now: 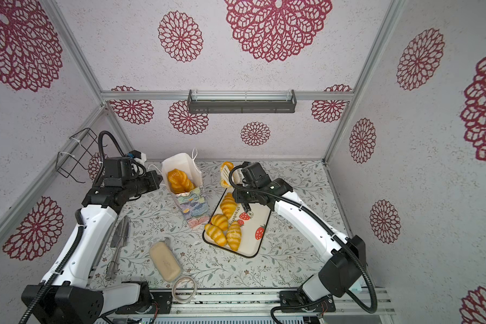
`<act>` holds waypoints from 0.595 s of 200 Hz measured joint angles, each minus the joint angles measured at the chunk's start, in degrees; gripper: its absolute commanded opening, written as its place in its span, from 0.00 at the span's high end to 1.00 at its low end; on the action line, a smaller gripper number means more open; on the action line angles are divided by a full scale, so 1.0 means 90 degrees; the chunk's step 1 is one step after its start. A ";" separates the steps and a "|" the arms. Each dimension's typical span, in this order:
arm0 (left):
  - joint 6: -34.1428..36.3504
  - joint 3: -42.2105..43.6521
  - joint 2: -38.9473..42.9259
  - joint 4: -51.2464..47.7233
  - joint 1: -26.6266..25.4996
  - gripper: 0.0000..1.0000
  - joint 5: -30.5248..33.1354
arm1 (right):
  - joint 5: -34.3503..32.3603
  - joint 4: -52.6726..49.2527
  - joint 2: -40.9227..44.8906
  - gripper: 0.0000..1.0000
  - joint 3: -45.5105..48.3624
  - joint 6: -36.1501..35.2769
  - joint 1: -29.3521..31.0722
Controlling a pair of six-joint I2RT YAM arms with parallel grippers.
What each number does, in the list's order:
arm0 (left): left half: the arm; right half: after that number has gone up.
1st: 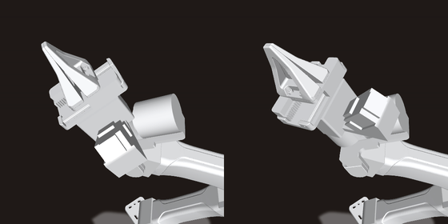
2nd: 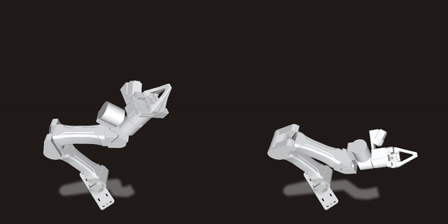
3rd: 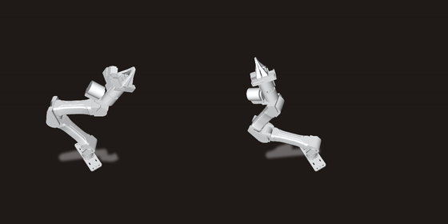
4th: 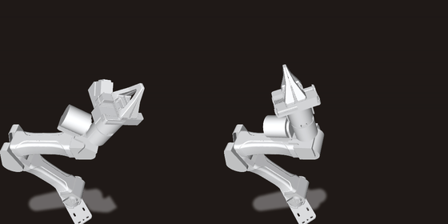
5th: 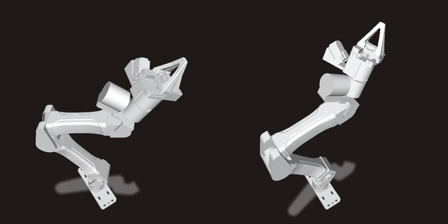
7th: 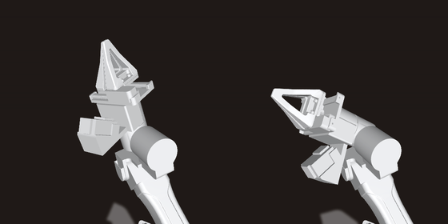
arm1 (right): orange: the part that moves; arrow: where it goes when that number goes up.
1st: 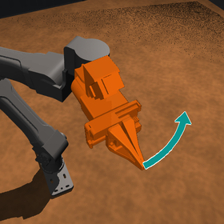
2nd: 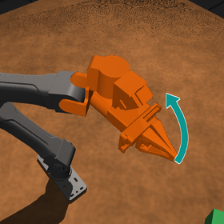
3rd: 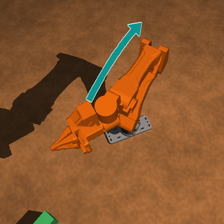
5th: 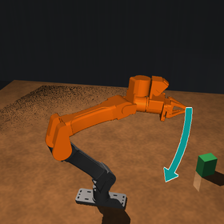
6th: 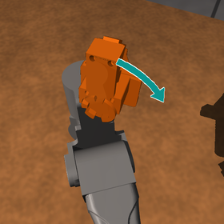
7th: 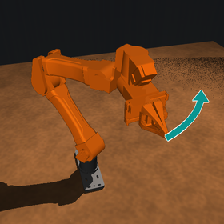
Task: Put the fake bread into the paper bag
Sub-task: 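Lift the pastry in the tongs and carry it to the bag opening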
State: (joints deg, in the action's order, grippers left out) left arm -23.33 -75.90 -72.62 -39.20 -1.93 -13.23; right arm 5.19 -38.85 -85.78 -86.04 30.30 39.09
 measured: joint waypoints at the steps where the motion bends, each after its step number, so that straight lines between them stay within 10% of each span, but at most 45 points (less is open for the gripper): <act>1: 0.0000 0.0000 0.0000 0.0000 0.0000 1.00 0.0000 | 0.0000 0.0000 0.0000 0.65 -0.0007 -0.0005 0.0002; 119: 0.0000 0.0007 -0.0002 0.0000 0.0015 1.00 -0.0002 | -0.0005 -0.0019 -0.0017 0.65 -0.1061 -0.0427 0.0682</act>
State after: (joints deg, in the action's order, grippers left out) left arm -23.33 -75.83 -72.64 -39.20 -1.80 -13.26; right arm 5.15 -39.03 -85.93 -95.59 26.46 45.23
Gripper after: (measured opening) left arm 0.043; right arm 0.352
